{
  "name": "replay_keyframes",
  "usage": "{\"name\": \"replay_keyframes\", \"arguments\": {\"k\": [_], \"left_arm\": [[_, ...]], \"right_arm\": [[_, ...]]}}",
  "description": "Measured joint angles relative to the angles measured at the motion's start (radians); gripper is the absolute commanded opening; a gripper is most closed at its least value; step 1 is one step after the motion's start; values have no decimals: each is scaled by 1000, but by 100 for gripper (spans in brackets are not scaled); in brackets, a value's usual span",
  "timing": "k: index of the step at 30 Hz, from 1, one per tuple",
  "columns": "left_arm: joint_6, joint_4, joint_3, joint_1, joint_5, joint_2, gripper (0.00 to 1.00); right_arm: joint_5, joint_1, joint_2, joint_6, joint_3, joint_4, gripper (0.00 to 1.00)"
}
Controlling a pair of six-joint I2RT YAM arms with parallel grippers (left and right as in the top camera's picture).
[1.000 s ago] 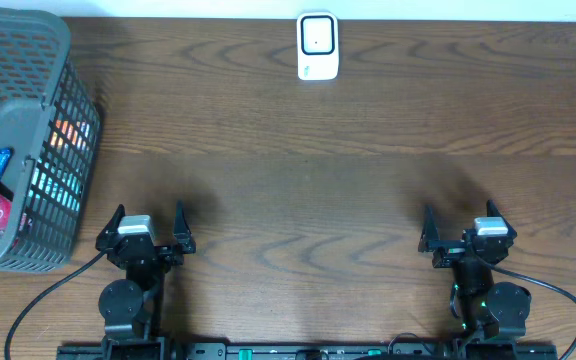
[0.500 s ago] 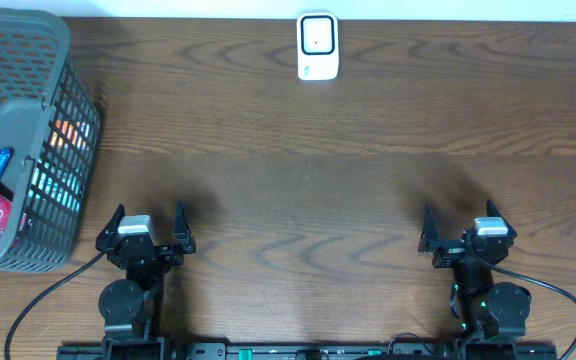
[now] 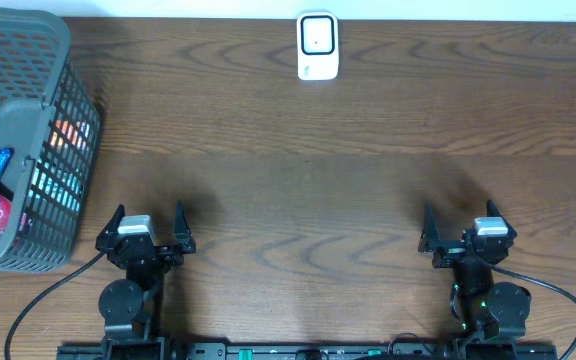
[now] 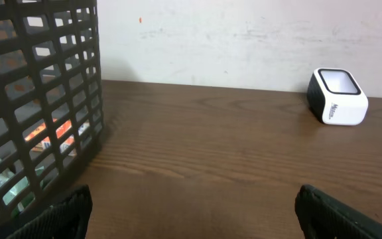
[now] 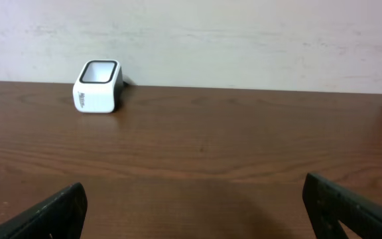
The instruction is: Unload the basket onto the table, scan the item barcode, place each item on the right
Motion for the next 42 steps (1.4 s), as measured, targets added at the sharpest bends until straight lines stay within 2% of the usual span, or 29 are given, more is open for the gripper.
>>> {"name": "replay_keyframes", "arguments": {"k": [35, 39, 42], "left_arm": [[-3, 4, 0, 0, 6, 0, 98], [-16, 14, 0, 0, 90, 0, 98], [-45, 27, 1, 0, 255, 0, 98]], "right_arm": [[0, 0, 0, 0, 0, 0, 99], [0, 0, 0, 0, 0, 0, 99], [0, 0, 0, 0, 0, 0, 99]]}}
